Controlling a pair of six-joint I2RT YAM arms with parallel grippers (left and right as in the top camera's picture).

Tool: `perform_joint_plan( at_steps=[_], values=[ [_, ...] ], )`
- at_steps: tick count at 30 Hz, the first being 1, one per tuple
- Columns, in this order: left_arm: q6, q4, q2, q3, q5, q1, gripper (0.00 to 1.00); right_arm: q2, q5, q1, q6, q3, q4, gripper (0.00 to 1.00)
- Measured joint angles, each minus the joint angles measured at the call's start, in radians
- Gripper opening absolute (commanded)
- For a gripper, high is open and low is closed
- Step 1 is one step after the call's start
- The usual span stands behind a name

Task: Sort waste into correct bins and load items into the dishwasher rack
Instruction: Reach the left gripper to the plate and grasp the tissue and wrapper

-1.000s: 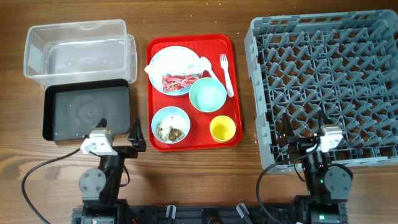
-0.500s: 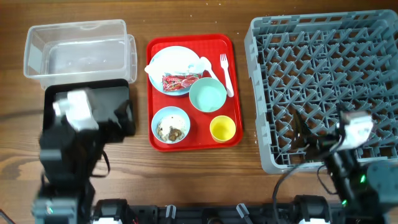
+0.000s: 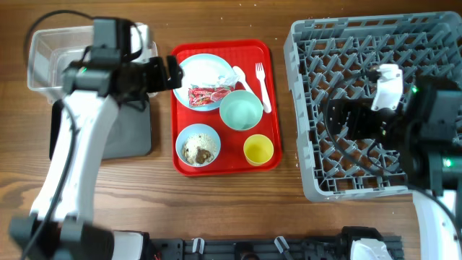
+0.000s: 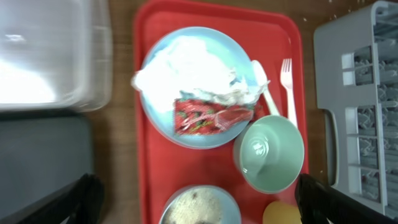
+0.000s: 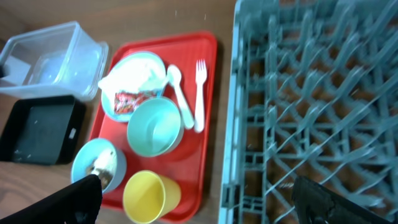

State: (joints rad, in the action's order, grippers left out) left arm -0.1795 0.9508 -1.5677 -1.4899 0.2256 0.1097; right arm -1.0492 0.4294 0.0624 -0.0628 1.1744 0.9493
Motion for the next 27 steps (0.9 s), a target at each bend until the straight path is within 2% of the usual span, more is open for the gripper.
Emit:
perform_joint_plan(
  at_steps=[4,11,15,21,27],
  values=[
    [-0.078,-0.066,-0.127,0.0,0.002,0.061,1.0,-0.053,0.02,0.0,-0.019,0.0,0.018,1.0],
    [-0.357,-0.169,-0.253,0.0,-0.208,0.211,1.0,-0.063,0.027,0.0,-0.023,0.0,0.043,1.0],
    [-0.465,-0.253,-0.329,0.0,-0.27,0.233,1.0,-0.063,0.027,0.0,-0.022,0.0,0.068,1.0],
    [-0.513,-0.35,-0.414,0.0,-0.301,0.233,1.0,-0.063,0.027,0.0,-0.022,0.0,0.083,1.0],
    [-0.503,-0.366,-0.496,0.0,-0.309,0.234,1.0,-0.063,0.027,0.0,-0.022,0.0,0.086,1.0]
  ],
)
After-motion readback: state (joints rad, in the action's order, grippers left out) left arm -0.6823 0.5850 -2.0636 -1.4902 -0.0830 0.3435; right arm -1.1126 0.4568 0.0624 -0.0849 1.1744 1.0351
